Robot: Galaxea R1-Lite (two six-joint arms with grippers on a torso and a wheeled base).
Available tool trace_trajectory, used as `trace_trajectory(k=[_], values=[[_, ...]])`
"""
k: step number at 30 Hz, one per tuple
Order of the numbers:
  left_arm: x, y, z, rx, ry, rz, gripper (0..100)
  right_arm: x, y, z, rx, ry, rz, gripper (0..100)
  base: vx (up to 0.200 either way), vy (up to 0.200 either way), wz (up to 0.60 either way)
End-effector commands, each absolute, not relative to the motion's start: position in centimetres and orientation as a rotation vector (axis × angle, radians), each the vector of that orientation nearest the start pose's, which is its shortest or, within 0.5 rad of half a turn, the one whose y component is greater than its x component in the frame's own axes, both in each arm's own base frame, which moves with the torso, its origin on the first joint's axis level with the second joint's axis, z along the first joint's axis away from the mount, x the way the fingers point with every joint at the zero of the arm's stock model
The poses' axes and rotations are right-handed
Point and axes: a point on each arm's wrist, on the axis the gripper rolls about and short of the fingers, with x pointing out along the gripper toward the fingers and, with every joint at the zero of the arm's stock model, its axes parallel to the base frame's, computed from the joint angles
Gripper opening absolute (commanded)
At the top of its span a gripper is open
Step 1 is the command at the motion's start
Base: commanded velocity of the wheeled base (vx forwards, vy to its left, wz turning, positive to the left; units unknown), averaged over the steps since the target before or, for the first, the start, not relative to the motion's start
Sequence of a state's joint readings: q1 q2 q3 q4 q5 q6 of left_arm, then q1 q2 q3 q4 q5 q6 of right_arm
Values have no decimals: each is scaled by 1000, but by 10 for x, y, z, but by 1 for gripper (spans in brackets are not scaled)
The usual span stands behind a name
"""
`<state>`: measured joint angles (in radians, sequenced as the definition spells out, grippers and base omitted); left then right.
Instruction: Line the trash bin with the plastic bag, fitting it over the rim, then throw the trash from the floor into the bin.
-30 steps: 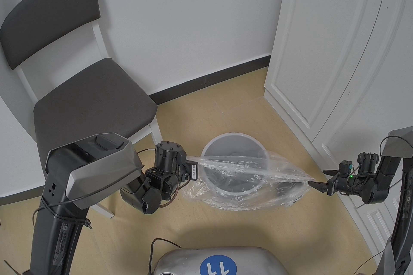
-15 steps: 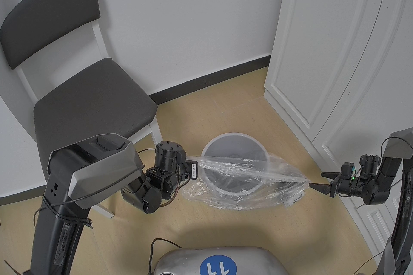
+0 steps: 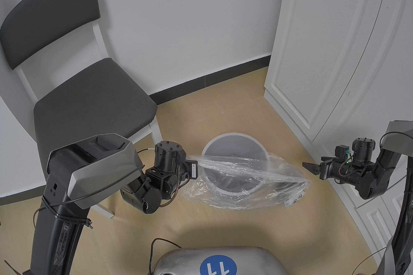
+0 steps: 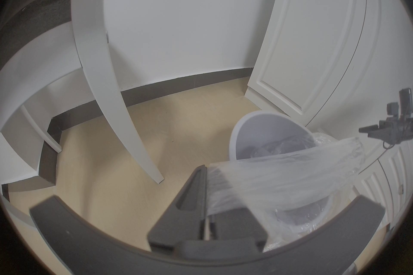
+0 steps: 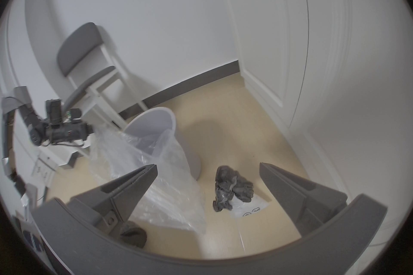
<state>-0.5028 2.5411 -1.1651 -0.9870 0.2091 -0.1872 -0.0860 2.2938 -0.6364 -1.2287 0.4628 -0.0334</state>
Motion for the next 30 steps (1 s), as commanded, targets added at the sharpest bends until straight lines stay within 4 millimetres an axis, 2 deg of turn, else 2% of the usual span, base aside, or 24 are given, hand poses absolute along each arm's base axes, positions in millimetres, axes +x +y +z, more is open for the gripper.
trace_trajectory(k=[1, 5, 6, 9, 11, 18, 20, 23, 25, 30], values=[[390, -215, -27, -38, 409, -262, 100, 343, 40, 47, 44, 310, 337, 100, 0, 0, 0], [387, -214, -27, -31, 416, -264, 100, 337, 51, 52, 26, 302, 331, 100, 0, 0, 0], [383, -212, -19, -16, 419, -264, 100, 334, 54, 55, 11, 297, 336, 100, 0, 0, 0], [374, -205, -11, 37, 438, -272, 100, 333, 55, 56, -8, 292, 332, 100, 0, 0, 0], [358, -198, 3, 106, 451, -301, 100, 331, 58, 57, -28, 288, 330, 100, 0, 0, 0], [346, -191, 21, 124, 452, -315, 100, 327, 67, 56, -44, 295, 319, 100, 0, 0, 0], [337, -187, 32, 124, 477, -346, 100, 325, 72, 57, -48, 293, 315, 100, 0, 0, 0], [329, -184, 40, 120, 489, -380, 100, 320, 76, 56, -58, 305, 310, 100, 0, 0, 0], [317, -181, 52, 119, 495, -415, 100, 312, 87, 54, -93, 306, 319, 100, 0, 0, 0], [301, -181, 62, 162, 476, -449, 100, 302, 105, 42, -166, 280, 379, 100, 0, 0, 0]])
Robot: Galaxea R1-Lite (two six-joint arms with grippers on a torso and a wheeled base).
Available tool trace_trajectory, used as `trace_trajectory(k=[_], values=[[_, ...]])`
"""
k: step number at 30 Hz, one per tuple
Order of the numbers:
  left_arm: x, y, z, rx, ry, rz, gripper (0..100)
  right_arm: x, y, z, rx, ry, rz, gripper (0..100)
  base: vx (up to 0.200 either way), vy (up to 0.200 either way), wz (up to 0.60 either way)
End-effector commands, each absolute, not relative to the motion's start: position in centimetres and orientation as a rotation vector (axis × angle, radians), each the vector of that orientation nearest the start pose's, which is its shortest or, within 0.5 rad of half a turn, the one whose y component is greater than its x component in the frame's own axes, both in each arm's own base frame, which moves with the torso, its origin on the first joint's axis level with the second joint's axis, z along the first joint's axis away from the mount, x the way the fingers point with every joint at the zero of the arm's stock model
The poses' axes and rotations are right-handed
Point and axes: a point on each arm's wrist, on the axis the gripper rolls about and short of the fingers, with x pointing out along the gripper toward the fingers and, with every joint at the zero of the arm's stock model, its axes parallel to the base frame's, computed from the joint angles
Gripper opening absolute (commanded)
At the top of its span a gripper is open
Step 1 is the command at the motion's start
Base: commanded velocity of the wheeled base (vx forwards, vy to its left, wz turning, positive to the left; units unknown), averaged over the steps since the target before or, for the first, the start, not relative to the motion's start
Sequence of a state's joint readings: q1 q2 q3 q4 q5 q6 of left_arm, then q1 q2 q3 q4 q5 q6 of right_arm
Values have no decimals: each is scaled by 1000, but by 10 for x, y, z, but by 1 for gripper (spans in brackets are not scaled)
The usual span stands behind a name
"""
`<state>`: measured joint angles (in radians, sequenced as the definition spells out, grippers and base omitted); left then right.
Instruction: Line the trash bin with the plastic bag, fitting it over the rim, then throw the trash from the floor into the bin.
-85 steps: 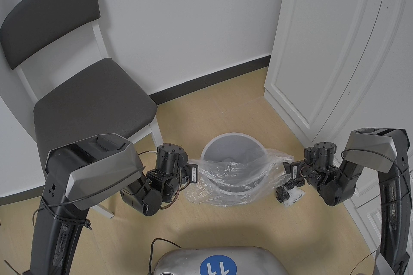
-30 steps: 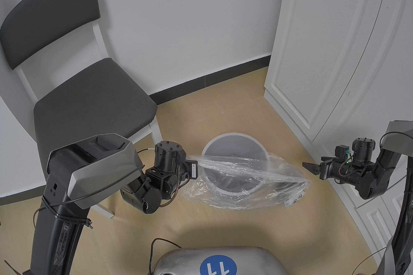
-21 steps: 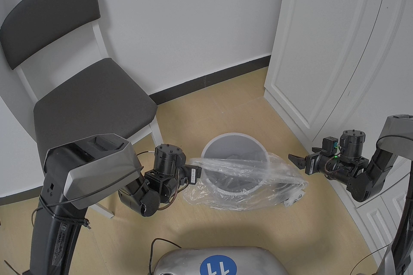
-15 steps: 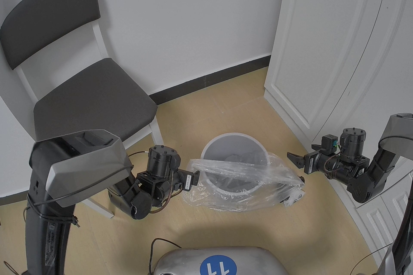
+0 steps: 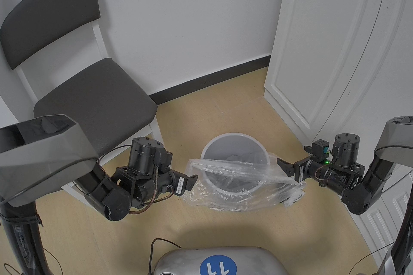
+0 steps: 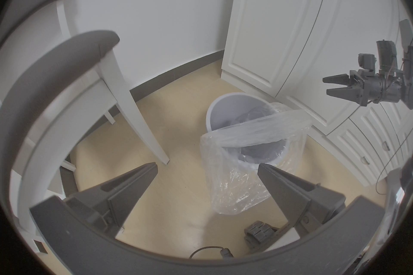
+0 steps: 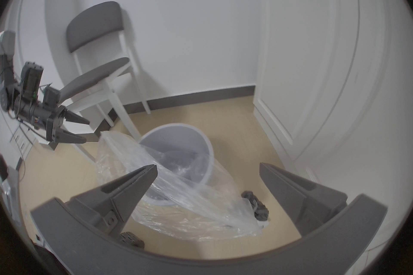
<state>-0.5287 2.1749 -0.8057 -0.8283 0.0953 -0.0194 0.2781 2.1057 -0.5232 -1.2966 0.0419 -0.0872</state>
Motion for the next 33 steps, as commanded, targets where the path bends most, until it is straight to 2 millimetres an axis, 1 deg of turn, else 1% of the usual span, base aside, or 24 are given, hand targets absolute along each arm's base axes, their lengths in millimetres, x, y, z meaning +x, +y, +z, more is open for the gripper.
trace_trajectory(k=[1, 3, 4, 5, 6, 7, 8, 9, 10, 11, 12, 13, 14, 15, 18, 20, 21, 22, 25, 27, 29, 33], values=[[301, -181, 63, 162, 475, -449, 100, 302, 105, 42, -166, 278, 380, 100, 0, 0, 0], [298, -180, 70, 161, 451, -446, 100, 304, 110, 39, -230, 264, 389, 100, 0, 0, 0], [296, -179, 75, 157, 440, -446, 100, 304, 110, 39, -230, 264, 389, 100, 0, 0, 0], [295, -178, 77, 155, 434, -447, 100, 308, 112, 40, -302, 241, 387, 100, 0, 0, 0], [291, -175, 86, 149, 413, -449, 100, 309, 117, 39, -379, 237, 385, 100, 0, 0, 0], [290, -175, 87, 149, 411, -448, 100, 309, 117, 40, -387, 238, 383, 100, 0, 0, 0], [285, -172, 97, 141, 386, -448, 100, 308, 126, 39, -473, 257, 375, 100, 0, 0, 0], [282, -170, 101, 137, 376, -449, 100, 307, 133, 39, -515, 271, 374, 100, 0, 0, 0], [281, -170, 104, 135, 370, -449, 100, 308, 136, 39, -530, 279, 374, 100, 0, 0, 0], [277, -167, 111, 129, 351, -449, 100, 310, 148, 41, -563, 294, 382, 100, 0, 0, 0], [277, -167, 111, 128, 350, -449, 100, 310, 150, 41, -567, 297, 384, 100, 0, 0, 0], [274, -165, 118, 122, 331, -450, 100, 314, 162, 43, -587, 311, 406, 100, 0, 0, 0], [274, -165, 118, 122, 331, -450, 100, 314, 162, 43, -587, 311, 406, 100, 0, 0, 0], [271, -163, 124, 116, 315, -449, 100, 317, 178, 48, -616, 324, 445, 100, 0, 0, 0], [269, -161, 128, 112, 301, -447, 100, 315, 192, 50, -698, 367, 507, 100, 0, 0, 0], [270, -161, 129, 112, 300, -446, 100, 315, 195, 49, -740, 378, 525, 100, 0, 0, 0], [270, -160, 128, 114, 301, -445, 100, 315, 198, 47, -797, 389, 551, 100, 0, 0, 0], [270, -160, 128, 114, 301, -445, 100, 316, 198, 46, -805, 390, 553, 100, 0, 0, 0], [270, -161, 128, 116, 300, -447, 100, 321, 201, 35, -838, 406, 563, 100, 0, 0, 0], [270, -160, 128, 116, 300, -443, 100, 325, 200, 30, -842, 419, 558, 100, 0, 0, 0], [270, -160, 128, 116, 300, -443, 100, 333, 199, 22, -840, 432, 547, 100, 0, 0, 0], [270, -161, 128, 117, 299, -444, 100, 349, 193, 13, -830, 445, 517, 100, 0, 0, 0]])
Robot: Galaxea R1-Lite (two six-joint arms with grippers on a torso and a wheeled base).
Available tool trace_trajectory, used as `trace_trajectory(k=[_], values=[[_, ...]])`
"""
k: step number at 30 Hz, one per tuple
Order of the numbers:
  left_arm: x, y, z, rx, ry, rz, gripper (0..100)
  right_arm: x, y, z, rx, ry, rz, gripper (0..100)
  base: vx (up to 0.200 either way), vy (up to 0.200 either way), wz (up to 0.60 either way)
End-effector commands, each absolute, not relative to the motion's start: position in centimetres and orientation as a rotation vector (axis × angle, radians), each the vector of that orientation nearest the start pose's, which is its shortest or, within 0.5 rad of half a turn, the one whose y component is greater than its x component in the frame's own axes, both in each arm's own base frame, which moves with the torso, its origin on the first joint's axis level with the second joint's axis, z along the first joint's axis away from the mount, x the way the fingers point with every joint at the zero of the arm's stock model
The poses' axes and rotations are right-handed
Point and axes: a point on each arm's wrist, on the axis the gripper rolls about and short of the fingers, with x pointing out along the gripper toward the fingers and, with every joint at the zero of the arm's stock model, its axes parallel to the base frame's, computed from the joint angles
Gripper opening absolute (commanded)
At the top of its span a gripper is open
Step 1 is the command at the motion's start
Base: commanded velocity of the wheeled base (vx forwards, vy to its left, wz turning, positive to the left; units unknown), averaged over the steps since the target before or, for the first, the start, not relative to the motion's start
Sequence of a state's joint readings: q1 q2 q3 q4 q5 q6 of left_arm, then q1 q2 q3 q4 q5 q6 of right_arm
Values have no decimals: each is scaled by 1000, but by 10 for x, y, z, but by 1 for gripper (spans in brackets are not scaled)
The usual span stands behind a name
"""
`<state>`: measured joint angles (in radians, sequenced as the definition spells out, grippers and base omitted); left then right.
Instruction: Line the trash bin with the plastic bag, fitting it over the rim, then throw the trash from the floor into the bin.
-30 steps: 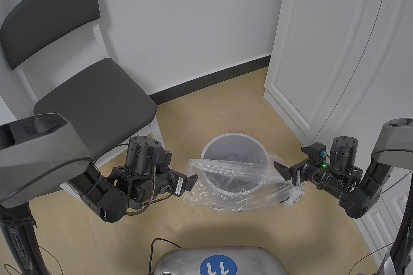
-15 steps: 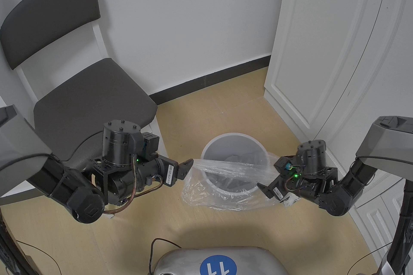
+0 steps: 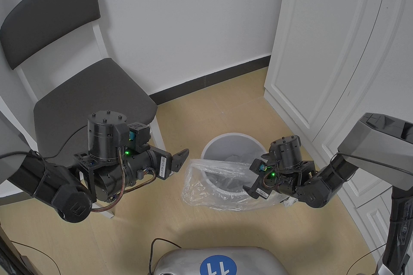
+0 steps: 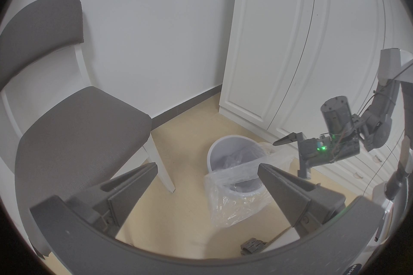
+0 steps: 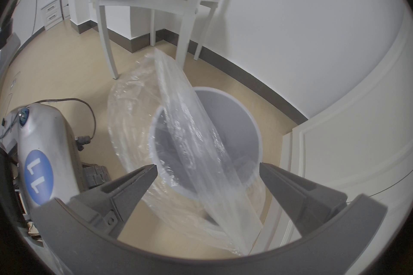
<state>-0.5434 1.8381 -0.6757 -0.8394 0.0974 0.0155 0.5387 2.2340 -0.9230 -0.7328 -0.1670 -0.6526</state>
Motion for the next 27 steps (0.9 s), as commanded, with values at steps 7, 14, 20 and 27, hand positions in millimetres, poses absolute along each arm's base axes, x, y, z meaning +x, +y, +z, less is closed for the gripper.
trace_trajectory(k=[7, 14, 20, 27], values=[[272, -162, 126, 118, 306, -443, 100, 358, 190, 7, -826, 452, 502, 0, 0, 0, 0], [276, -163, 120, 125, 320, -436, 100, 380, 194, 20, -800, 378, 460, 0, 0, 0, 0], [282, -164, 114, 142, 284, -431, 100, 408, 193, 44, -760, 280, 396, 0, 0, 0, 0], [287, -166, 106, 147, 269, -430, 100, 441, 199, 44, -720, 200, 348, 0, 0, 0, 0]])
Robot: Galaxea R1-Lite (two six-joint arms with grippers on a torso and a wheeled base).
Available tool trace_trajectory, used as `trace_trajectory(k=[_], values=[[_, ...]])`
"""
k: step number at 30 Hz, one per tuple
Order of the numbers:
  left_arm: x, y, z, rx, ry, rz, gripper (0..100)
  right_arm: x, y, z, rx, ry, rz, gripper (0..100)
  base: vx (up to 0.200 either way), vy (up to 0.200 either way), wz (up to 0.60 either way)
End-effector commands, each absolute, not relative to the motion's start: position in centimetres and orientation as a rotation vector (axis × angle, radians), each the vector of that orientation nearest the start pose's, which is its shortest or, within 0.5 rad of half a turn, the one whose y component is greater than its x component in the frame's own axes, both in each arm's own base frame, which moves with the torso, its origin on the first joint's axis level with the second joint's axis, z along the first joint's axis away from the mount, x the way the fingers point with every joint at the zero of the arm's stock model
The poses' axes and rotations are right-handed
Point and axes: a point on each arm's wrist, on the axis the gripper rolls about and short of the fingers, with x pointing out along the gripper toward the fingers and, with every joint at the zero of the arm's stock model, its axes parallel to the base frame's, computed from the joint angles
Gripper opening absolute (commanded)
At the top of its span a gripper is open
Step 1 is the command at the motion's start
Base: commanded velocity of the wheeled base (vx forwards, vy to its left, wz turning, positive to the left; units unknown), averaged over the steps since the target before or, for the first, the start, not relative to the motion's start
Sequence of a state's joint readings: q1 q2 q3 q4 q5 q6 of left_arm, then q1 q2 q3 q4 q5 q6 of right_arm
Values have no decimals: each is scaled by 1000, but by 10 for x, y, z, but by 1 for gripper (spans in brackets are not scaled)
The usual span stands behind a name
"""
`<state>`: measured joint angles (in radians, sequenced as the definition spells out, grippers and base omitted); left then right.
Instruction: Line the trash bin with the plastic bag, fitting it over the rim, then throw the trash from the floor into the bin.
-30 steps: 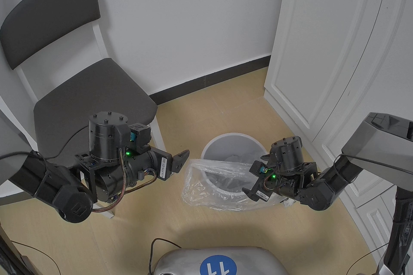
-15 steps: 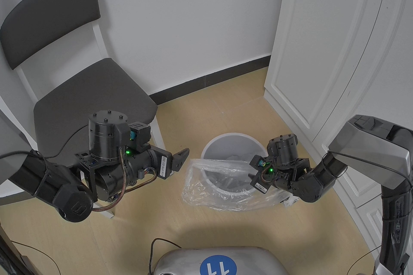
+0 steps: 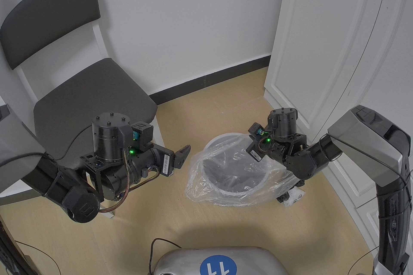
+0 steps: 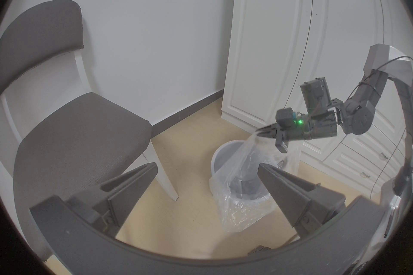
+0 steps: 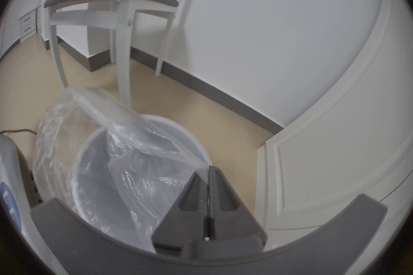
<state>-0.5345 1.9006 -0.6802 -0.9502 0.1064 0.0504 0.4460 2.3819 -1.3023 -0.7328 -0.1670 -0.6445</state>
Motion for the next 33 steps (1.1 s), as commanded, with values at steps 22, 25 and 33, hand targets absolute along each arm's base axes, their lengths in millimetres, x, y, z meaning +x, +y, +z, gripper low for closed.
trace_trajectory(k=[22, 25, 33], values=[[292, -172, 96, 149, 251, -438, 100, 505, 242, -7, -479, -115, 78, 0, 0, 0, 0], [293, -173, 95, 146, 243, -438, 100, 502, 247, -1, -442, -143, 87, 0, 0, 0, 0], [293, -174, 93, 153, 243, -418, 100, 493, 263, 13, -401, -256, 143, 0, 0, 0, 0]])
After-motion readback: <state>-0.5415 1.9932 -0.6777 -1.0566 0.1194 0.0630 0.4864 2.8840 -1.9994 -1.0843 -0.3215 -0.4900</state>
